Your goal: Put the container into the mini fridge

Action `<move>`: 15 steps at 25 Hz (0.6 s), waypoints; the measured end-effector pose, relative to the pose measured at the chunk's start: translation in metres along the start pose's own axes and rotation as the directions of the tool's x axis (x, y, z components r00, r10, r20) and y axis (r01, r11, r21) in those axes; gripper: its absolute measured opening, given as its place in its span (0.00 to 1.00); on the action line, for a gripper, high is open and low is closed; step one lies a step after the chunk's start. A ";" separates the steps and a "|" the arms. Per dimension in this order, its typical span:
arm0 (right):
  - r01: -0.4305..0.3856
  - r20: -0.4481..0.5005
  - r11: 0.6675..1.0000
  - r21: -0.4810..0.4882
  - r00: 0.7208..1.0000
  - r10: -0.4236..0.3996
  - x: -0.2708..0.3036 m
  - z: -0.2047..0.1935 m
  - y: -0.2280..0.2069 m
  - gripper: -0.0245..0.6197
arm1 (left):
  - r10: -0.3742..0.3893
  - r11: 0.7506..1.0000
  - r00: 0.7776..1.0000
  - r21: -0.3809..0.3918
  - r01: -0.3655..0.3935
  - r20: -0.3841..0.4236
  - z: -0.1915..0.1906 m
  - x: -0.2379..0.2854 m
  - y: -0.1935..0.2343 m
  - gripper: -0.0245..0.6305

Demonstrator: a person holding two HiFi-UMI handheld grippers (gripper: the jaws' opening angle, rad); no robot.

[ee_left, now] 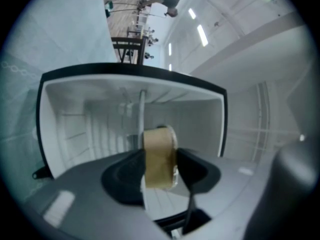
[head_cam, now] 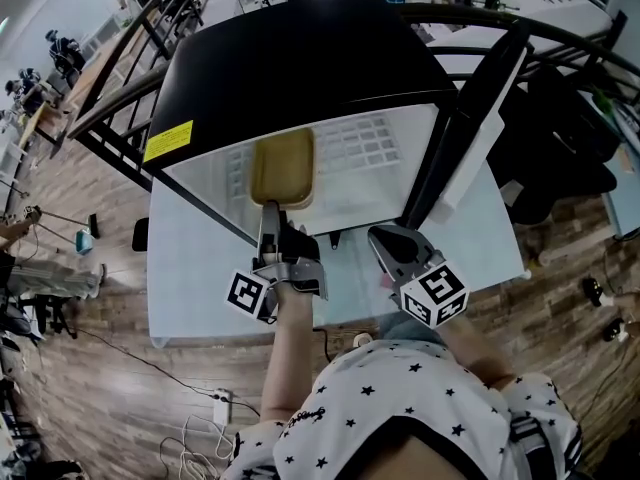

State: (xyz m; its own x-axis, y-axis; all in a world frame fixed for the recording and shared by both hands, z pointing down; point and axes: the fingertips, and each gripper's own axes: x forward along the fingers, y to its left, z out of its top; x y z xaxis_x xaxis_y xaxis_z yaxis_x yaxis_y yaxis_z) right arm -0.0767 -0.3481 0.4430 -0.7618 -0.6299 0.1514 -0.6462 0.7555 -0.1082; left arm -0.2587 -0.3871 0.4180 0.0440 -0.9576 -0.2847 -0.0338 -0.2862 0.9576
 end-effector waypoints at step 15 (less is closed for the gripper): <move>0.002 0.005 1.000 0.008 1.000 -0.002 0.009 0.004 -0.018 0.07 | 0.032 0.999 0.999 0.010 -0.032 0.030 0.004 0.034 0.006 0.34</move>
State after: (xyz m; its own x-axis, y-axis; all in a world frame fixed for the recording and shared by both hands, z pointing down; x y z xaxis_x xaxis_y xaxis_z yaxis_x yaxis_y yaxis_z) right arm -0.0721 -0.3680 0.4427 -0.7607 -0.6322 0.1471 -0.6480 0.7528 -0.1157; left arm -0.2617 -0.4217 0.4134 0.0127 -0.9668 -0.2551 -0.0448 -0.2554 0.9658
